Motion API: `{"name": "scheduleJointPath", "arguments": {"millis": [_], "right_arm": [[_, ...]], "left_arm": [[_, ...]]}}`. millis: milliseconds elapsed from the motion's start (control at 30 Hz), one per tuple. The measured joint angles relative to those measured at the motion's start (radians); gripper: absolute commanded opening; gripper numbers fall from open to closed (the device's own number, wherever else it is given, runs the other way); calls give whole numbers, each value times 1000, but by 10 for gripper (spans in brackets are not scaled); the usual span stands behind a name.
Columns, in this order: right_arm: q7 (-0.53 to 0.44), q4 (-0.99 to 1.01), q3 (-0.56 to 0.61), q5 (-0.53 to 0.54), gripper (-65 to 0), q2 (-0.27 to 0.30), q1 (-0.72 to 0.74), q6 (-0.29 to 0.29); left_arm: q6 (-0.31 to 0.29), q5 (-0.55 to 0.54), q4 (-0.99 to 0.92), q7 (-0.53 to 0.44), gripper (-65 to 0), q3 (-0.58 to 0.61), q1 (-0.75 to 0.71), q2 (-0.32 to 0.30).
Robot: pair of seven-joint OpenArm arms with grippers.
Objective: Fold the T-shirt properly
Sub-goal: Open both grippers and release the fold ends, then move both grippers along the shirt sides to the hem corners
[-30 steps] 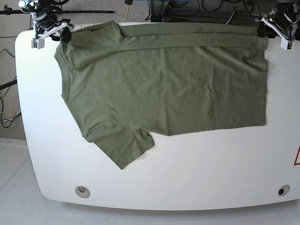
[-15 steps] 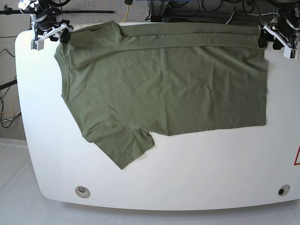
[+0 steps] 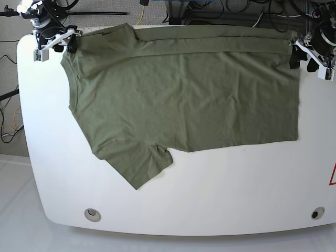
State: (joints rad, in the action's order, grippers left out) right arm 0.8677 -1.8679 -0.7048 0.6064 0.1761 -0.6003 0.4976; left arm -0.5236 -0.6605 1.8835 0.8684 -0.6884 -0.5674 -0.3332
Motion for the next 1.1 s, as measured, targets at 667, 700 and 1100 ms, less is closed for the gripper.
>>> {"name": "scheduleJointPath", "arguments": {"millis": [667,700,1100], "right_arm": [[-3,32,11,-23,-359,66,161,-1],[-2,39,13,-26,-359,65,187,0],[60,178,82,-80,-357,80,440,-1]], "left_arm": [[-26,239,-248,-117,-345,72,328,39],[-28,262,-283,-126,-346,80,351,39],[-12,339,-513,-169,-361,146,556,9]]}}
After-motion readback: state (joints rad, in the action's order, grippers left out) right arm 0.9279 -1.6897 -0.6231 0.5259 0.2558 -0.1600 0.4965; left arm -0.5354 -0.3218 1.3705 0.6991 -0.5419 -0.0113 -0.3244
